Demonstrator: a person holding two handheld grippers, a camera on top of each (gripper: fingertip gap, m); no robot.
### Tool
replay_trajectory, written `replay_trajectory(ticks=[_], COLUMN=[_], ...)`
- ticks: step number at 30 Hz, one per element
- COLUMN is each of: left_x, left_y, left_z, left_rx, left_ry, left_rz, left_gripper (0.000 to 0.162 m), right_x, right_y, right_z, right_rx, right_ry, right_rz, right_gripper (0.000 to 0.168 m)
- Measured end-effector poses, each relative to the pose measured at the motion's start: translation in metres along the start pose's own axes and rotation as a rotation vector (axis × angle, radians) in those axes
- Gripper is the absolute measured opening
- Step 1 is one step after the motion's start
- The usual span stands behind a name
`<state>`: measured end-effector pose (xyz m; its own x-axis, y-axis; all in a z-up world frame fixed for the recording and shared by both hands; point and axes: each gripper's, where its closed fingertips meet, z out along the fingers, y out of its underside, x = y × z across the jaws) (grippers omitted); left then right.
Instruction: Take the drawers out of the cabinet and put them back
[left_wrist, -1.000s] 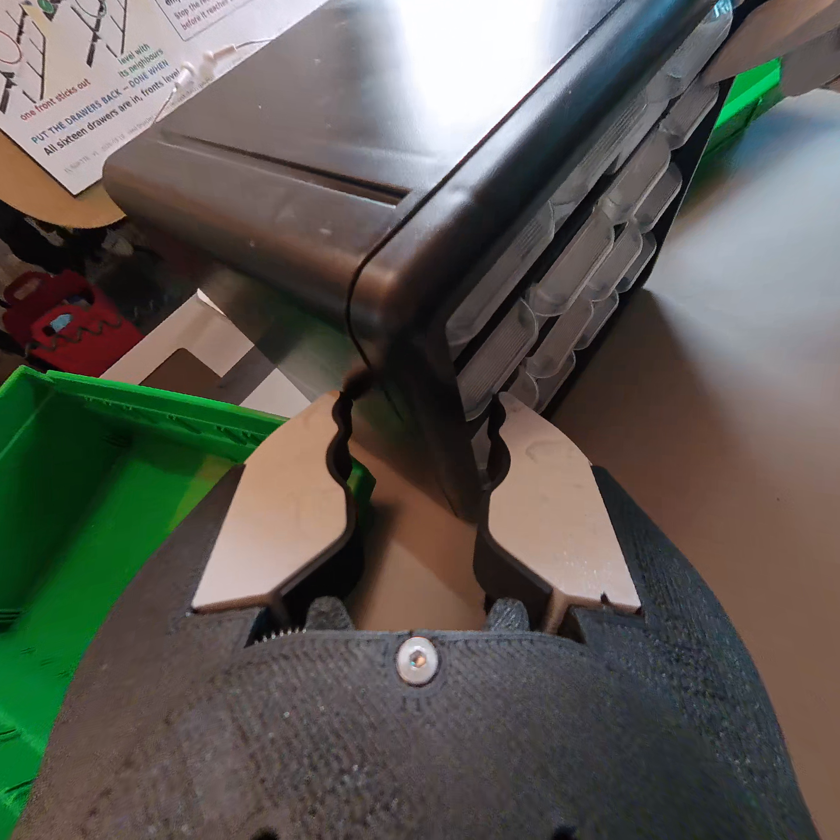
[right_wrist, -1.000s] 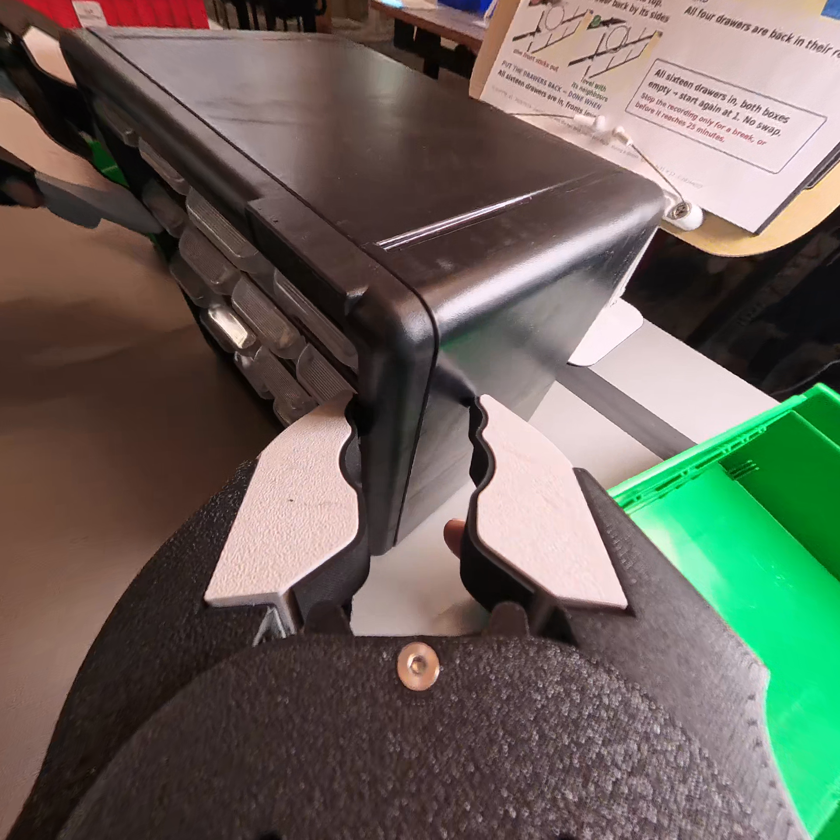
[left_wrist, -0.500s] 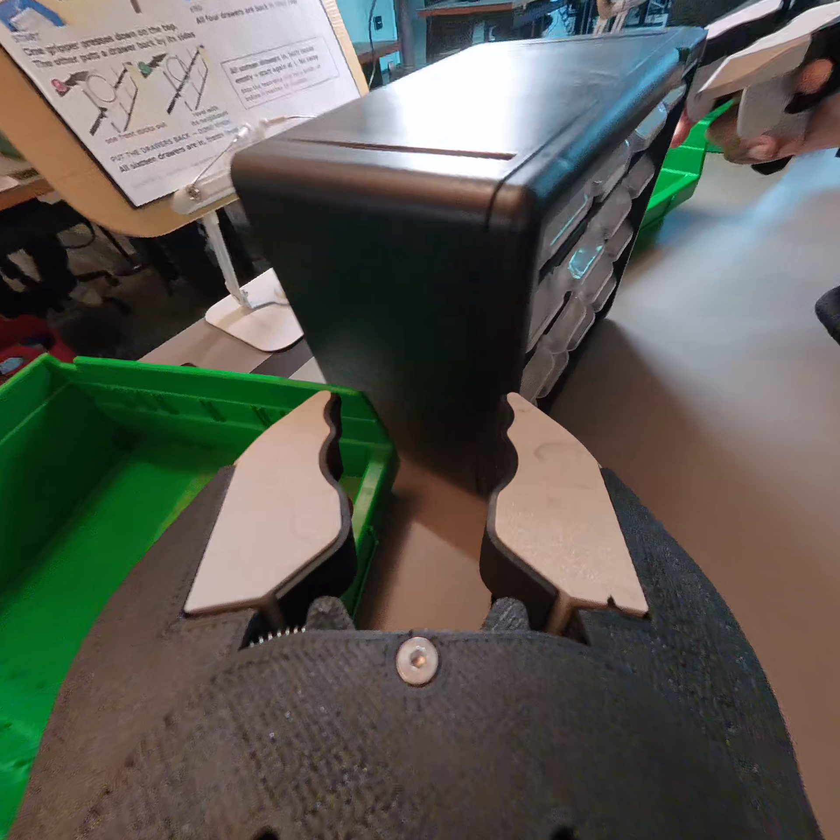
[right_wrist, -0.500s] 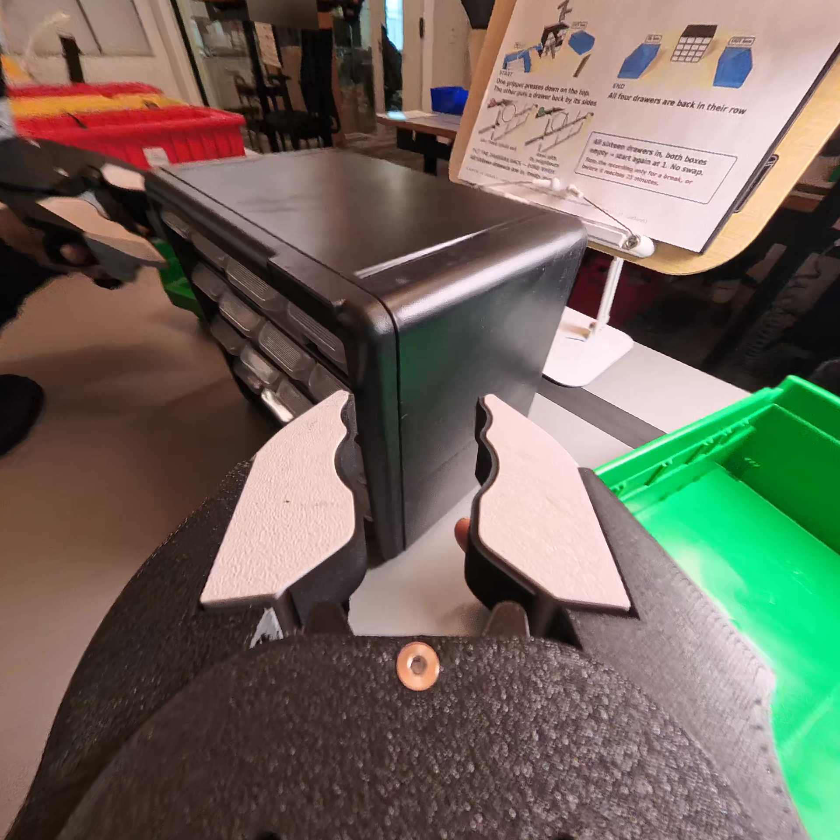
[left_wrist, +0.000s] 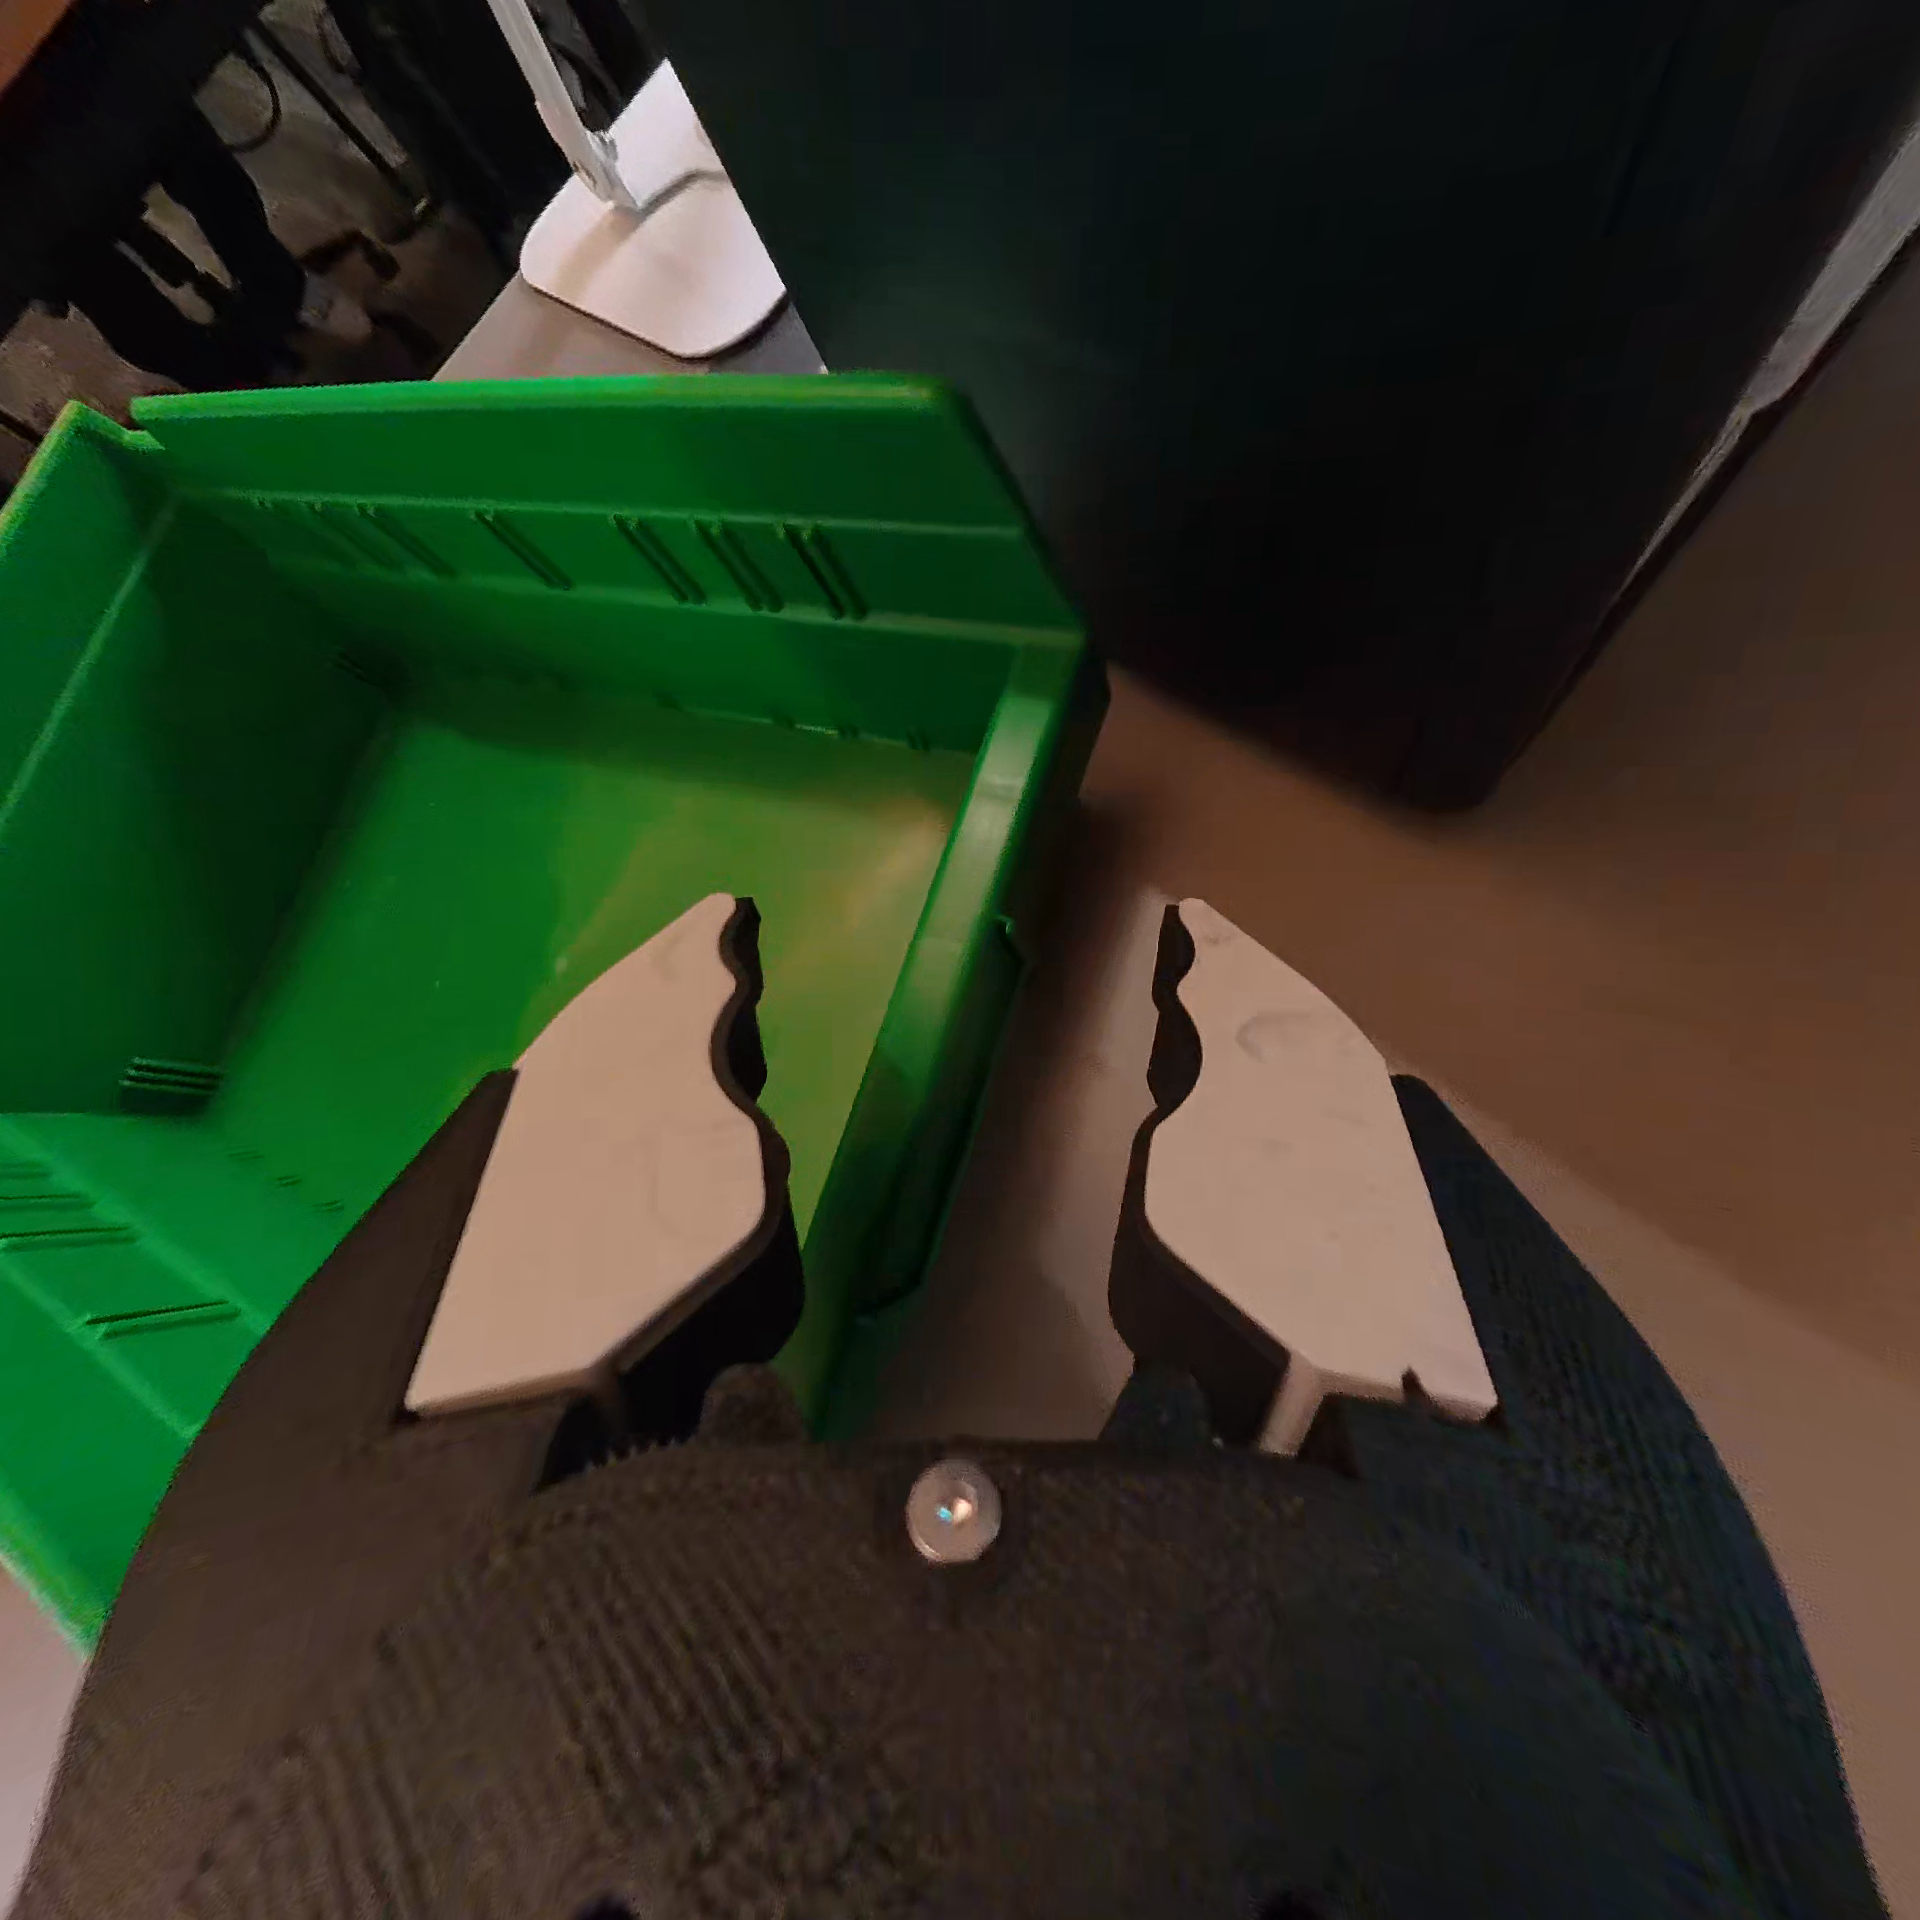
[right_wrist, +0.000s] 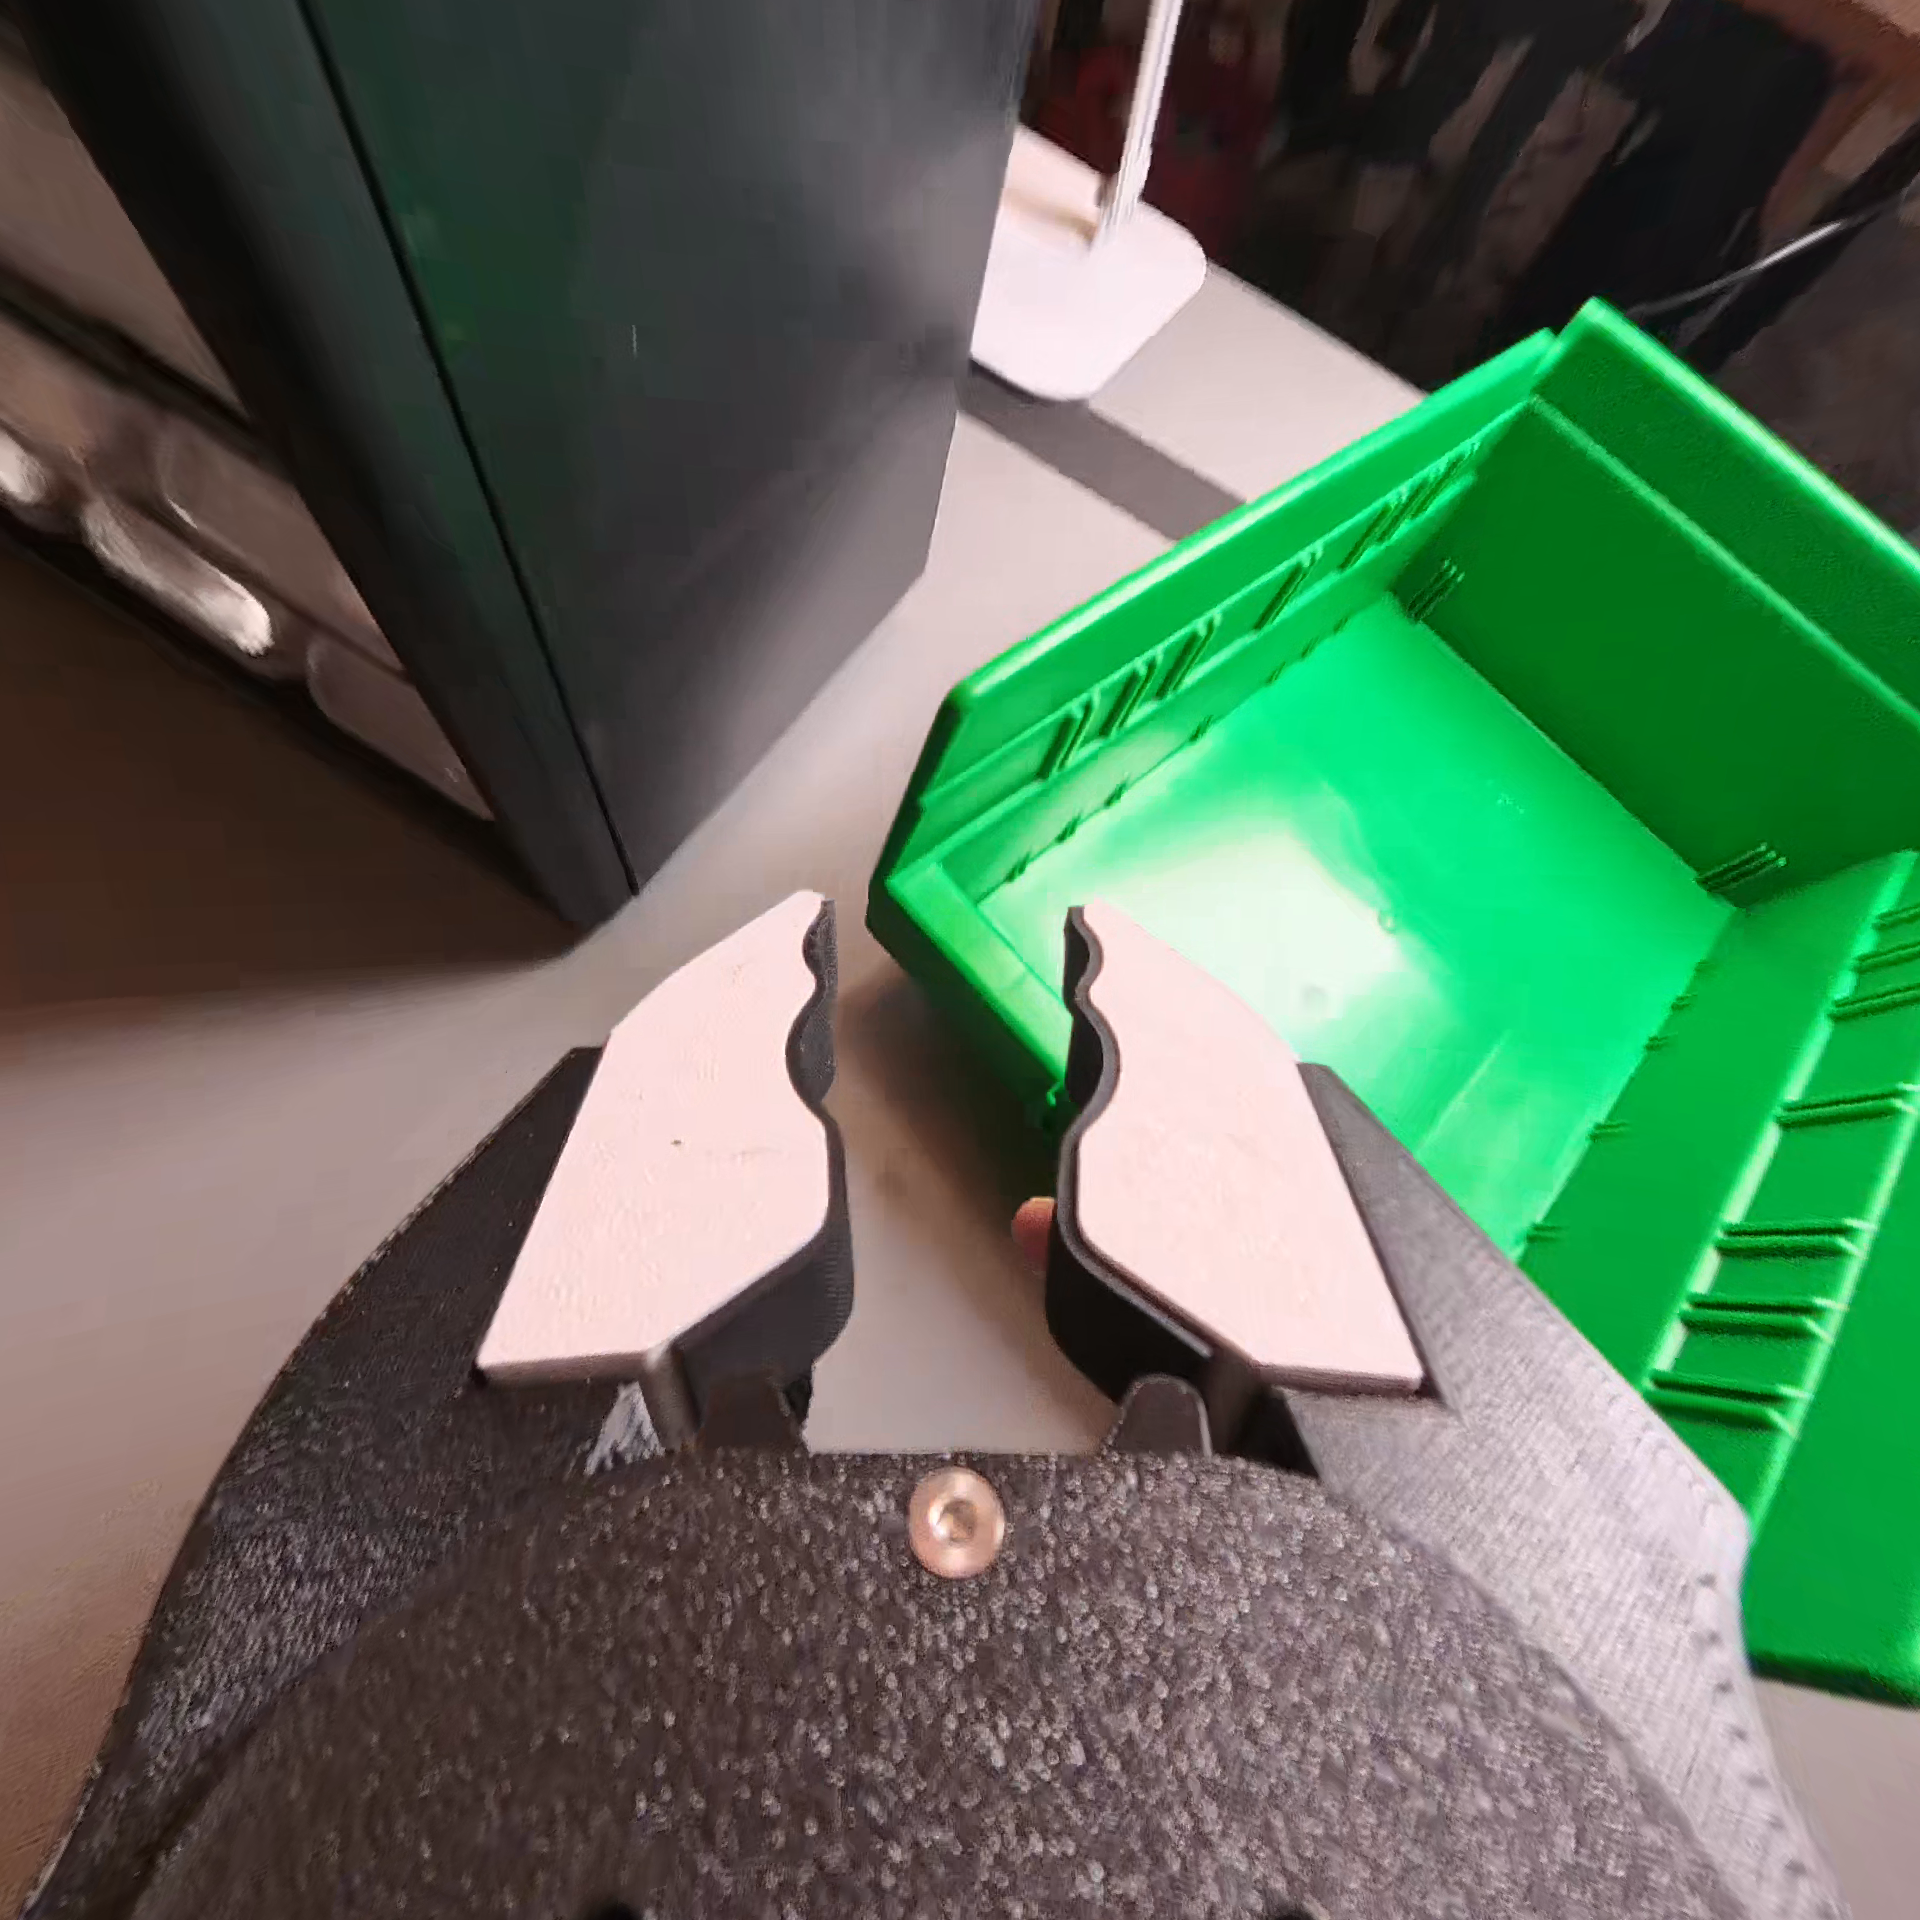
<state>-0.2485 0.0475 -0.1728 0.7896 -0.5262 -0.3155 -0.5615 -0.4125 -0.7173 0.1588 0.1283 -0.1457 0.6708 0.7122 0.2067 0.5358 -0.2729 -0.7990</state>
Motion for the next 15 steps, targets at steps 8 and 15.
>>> replay_trajectory(ticks=[8, 15], left_x=[-0.013, -0.026], left_y=[0.047, 0.069], left_z=[0.006, 0.005], left_rx=[-0.201, -0.303], left_ry=[-0.127, -0.201], left_rz=[0.143, 0.277], left_gripper=[0.073, 0.041], right_x=[0.020, 0.030], right_y=[0.039, 0.058], right_z=[0.012, 0.029], right_rx=[-0.221, -0.406], right_ry=[0.067, 0.113], right_rz=[-0.152, -0.285], right_gripper=[0.048, 0.041])
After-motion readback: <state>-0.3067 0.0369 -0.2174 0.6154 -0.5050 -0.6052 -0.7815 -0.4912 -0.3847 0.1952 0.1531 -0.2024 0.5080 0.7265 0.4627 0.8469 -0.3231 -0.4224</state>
